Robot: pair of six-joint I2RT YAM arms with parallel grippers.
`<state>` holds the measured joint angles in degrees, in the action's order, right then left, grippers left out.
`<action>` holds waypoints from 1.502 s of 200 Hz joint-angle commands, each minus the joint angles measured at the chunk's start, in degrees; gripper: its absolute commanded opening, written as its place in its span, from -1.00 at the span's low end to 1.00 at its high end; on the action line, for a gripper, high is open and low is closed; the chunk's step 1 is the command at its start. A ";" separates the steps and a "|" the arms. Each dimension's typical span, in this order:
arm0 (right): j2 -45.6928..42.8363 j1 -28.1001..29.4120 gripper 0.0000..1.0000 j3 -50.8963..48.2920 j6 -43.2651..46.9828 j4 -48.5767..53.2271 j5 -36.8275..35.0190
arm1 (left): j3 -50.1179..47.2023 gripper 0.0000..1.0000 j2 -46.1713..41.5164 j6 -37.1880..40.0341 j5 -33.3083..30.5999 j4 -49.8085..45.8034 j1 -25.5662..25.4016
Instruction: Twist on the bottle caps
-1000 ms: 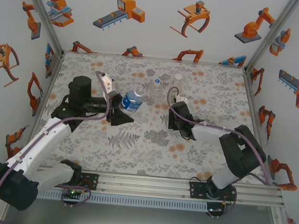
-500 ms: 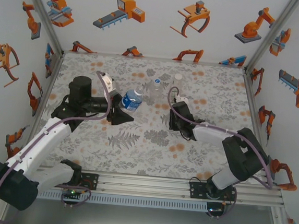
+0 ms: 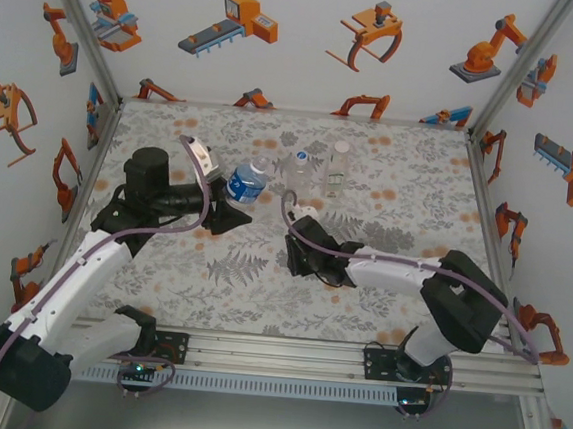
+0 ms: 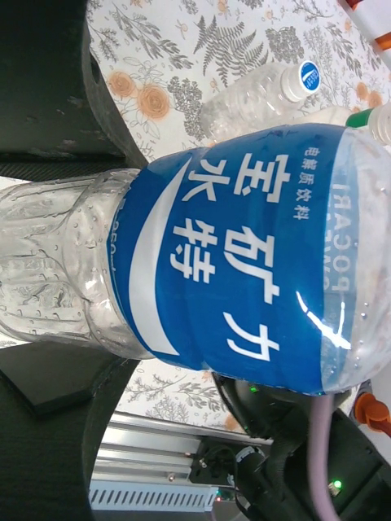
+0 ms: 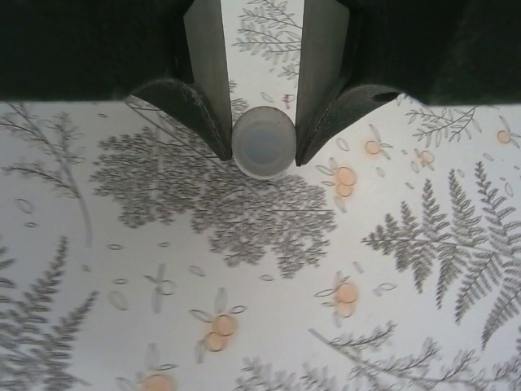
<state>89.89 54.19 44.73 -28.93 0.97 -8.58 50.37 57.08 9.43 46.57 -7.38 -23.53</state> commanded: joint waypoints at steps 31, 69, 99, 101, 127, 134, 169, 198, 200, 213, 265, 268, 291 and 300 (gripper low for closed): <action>2.96 1.83 -0.25 3.82 -0.41 3.92 -1.96 | 0.78 -0.83 -0.72 0.94 -0.23 0.09 0.25; 2.03 1.83 -0.15 4.71 -0.21 5.14 -1.75 | 0.71 -0.84 -0.83 1.05 -0.25 0.03 0.24; 0.26 1.82 -0.12 6.48 -0.42 7.67 -1.44 | 0.78 -0.84 -0.70 0.94 -0.09 0.15 0.29; 0.17 1.82 -0.12 6.57 -0.43 7.82 -1.40 | 0.78 -0.84 -0.73 0.94 -0.14 0.10 0.25; -0.17 1.80 -0.13 7.67 -1.54 9.73 -0.64 | 0.78 -0.84 -0.73 0.94 -0.15 0.21 0.32; 0.06 1.85 -0.13 7.90 -1.98 10.26 -0.65 | 0.78 -0.84 -0.74 0.93 -0.13 0.19 0.29; 1.14 1.81 -0.13 7.89 -3.39 10.88 -0.39 | 0.78 -0.84 -0.87 0.88 -0.16 0.17 0.35; 1.42 1.86 -0.13 7.78 -3.81 10.96 -0.21 | 0.78 -0.84 -0.90 0.85 -0.14 0.26 0.33; 1.43 1.81 -0.13 7.75 -3.82 10.97 -0.19 | 0.78 -0.84 -0.91 0.85 -0.15 0.28 0.39; 1.50 1.83 -0.13 7.74 -3.83 10.84 -0.17 | 0.78 -0.84 -0.92 0.85 -0.15 0.32 0.36; 1.78 1.81 -0.15 7.70 -3.80 10.67 0.14 | 0.79 -0.84 -0.87 0.76 -0.15 0.27 0.41; 1.78 1.81 -0.15 7.73 -3.77 10.63 0.10 | 0.78 -0.84 -0.90 0.79 -0.14 0.27 0.41; 1.96 1.82 -0.15 7.72 -3.82 10.59 0.11 | 0.78 -0.84 -0.89 0.78 -0.14 0.26 0.43; 2.11 1.81 -0.15 7.69 -3.86 10.56 0.17 | 0.78 -0.84 -0.82 0.70 -0.16 0.29 0.42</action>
<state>91.31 55.81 51.29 -31.73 10.55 -8.38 50.37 57.08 9.58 46.04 -7.40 -23.53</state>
